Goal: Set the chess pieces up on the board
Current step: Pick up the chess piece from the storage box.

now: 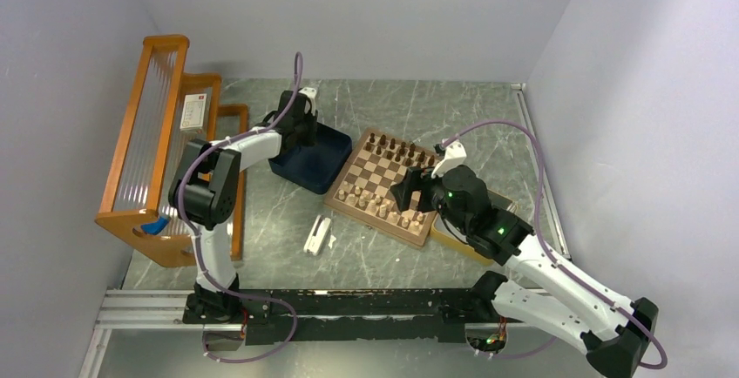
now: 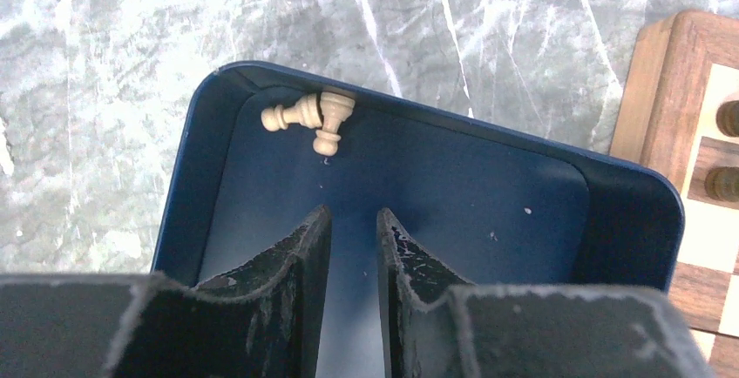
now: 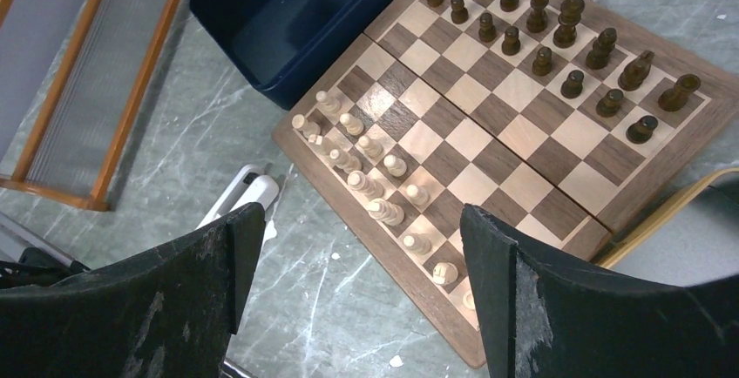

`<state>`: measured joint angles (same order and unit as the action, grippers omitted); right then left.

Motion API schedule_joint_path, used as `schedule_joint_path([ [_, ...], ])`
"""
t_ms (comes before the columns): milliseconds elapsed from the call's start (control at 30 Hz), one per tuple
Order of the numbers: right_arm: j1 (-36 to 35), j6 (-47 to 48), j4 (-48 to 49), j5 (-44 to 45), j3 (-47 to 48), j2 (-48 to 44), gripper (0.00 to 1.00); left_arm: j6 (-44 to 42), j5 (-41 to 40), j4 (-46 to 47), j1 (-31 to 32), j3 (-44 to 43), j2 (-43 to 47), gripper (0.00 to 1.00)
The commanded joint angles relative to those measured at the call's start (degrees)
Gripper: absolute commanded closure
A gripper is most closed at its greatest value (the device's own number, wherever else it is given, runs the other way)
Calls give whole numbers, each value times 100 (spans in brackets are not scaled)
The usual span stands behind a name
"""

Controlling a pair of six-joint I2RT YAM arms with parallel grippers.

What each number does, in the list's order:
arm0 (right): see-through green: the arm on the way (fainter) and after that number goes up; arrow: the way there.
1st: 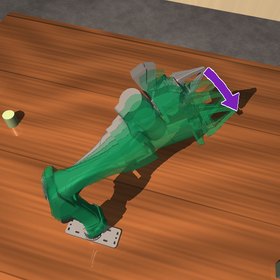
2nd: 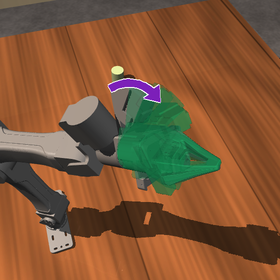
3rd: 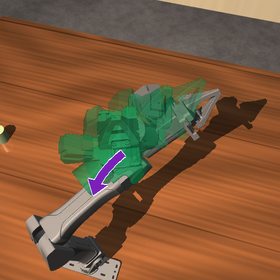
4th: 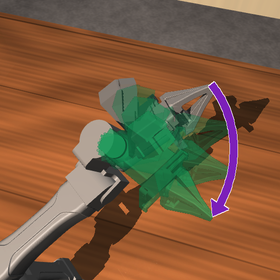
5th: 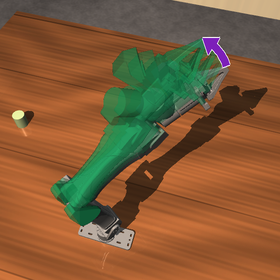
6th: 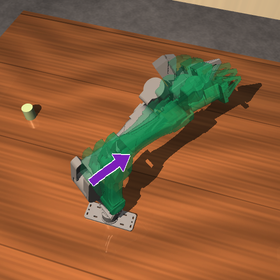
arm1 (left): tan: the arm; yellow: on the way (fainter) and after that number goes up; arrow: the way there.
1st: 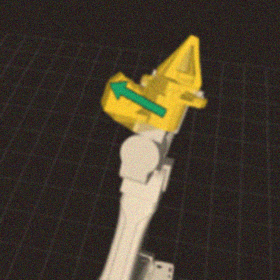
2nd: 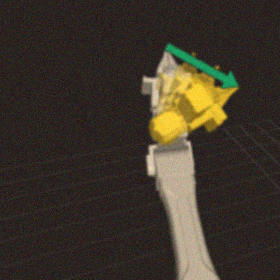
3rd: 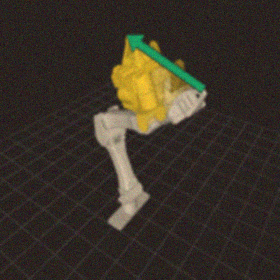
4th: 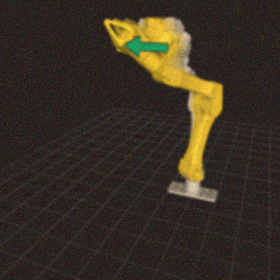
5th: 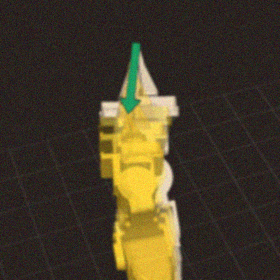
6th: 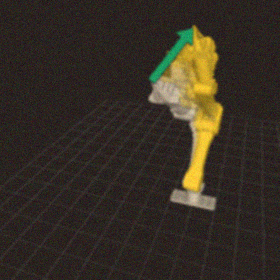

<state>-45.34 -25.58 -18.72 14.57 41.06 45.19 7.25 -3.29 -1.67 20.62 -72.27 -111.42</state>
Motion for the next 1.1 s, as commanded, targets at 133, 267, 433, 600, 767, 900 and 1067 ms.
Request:
schedule_joint_path([
  [133, 20, 60, -72, 107, 102, -221, 13, -220, 90, 626, -93, -206, -356, 67],
  [267, 18, 75, -206, 183, 157, -191, 13, -266, 64, 654, -93, -316, -516, 66],
  [433, 21, 28, -219, 185, 137, -235, 13, -309, -26, 628, -112, -458, -720, 66],
  [600, 21, 39, -327, 266, 161, -288, 13, -327, -85, 663, -137, -516, -848, 63],
  [767, 18, 52, -404, 344, 127, -365, 13, -383, -121, 664, -154, -588, -964, 59],
  [900, 19, 39, -393, 354, 89, -385, 13, -490, 19, 605, -155, -726, -1066, 63],
  [1067, 19, 16, -357, 293, 31, -330, 13, -473, 197, 668, -155, -665, -994, 74],
])
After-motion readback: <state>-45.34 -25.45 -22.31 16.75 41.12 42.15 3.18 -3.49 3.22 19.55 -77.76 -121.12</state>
